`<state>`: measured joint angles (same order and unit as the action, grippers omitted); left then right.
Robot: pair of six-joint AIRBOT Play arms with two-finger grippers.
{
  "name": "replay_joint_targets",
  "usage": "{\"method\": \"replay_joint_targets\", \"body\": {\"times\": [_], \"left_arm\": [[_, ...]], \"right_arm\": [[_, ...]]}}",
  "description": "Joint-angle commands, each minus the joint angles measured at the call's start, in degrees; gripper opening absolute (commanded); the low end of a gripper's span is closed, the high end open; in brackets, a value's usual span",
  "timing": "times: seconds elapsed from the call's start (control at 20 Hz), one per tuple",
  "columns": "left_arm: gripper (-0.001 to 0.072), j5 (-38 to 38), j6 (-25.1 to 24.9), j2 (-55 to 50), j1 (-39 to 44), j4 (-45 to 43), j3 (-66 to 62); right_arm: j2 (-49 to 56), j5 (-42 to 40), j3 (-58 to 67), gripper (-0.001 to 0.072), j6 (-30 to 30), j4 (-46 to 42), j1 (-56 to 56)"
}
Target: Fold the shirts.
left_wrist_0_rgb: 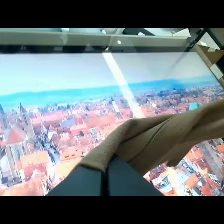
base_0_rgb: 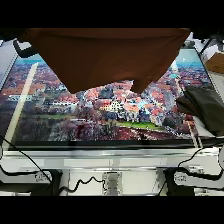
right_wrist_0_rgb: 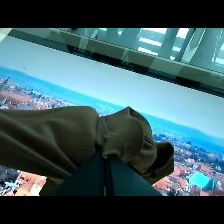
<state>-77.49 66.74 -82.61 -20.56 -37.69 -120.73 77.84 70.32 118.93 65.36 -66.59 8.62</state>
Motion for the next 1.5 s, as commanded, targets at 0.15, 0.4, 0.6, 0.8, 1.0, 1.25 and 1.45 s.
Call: {"method": "replay_joint_targets", "body": {"times": [0.15, 0.4, 0.6, 0.8, 1.0, 1.25, 1.45], "left_arm": [[0.0013, -2.64, 0.96, 12.02, -1.95, 4.59, -0.09], [0.0013, -4.22, 4.63, 18.43, -1.92, -0.63, -0.09], [0.0014, -3.93, 6.86, 18.45, -1.92, -7.87, 3.67], [0.0014, -5.18, 6.97, 15.76, -1.66, -8.83, 13.77], [0.0015, -5.62, 6.29, 6.49, 2.12, -11.41, 18.12], [0.0016, -2.34, 4.63, -13.22, 8.55, -16.61, 18.36], [0.0016, 5.55, 4.00, -26.40, 10.19, -16.65, 18.34]], "right_arm": [[-14.10, 11.47, 0.17, 0.0027, 1.97, -1.33, 0.11], [-20.63, 15.39, 0.17, 0.0027, 4.11, -4.70, 0.04], [-19.96, 14.34, -5.09, 0.0027, 5.35, -9.33, 0.04], [-13.84, 13.88, -12.13, 0.0028, 5.55, -9.31, 0.04], [-3.96, 10.93, -17.31, 0.0029, 5.55, -7.87, 0.04], [11.17, 0.52, -20.94, 0.0029, 5.55, -4.50, 0.02], [22.05, -12.22, -20.94, 0.0031, 5.55, -0.81, -0.72]]}}
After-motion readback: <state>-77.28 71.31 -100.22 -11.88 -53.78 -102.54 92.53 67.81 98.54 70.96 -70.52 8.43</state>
